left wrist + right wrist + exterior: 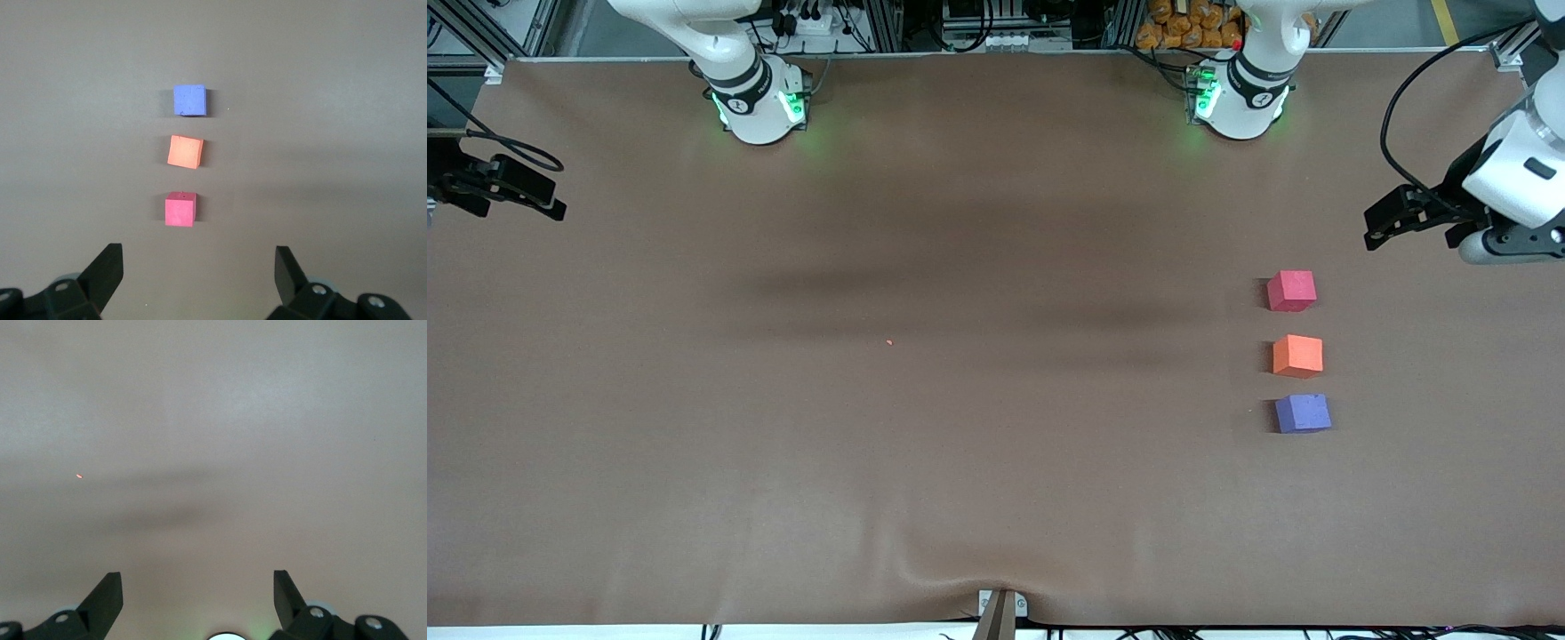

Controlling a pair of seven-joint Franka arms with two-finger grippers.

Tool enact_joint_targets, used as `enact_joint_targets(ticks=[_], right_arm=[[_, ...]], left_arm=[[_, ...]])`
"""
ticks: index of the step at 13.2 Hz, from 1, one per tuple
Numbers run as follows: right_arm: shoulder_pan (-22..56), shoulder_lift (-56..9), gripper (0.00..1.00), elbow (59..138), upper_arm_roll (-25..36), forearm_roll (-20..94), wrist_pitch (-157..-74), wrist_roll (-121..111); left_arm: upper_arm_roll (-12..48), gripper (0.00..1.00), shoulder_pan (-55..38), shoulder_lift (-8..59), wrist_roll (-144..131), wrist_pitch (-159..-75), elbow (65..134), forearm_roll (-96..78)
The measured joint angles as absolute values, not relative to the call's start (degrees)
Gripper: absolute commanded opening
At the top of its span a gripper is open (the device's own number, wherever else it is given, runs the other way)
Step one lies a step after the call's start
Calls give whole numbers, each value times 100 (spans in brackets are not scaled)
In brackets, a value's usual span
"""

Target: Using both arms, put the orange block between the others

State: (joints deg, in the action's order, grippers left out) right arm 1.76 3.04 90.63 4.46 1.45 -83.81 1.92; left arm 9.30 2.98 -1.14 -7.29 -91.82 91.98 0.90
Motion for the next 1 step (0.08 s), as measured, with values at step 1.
enact_joint_targets(ticks=[1], right_arm=[[176,304,100,9064,447,145,-8381,192]], left_arm=[[912,100,275,-132,-729,-9165,9184,90]])
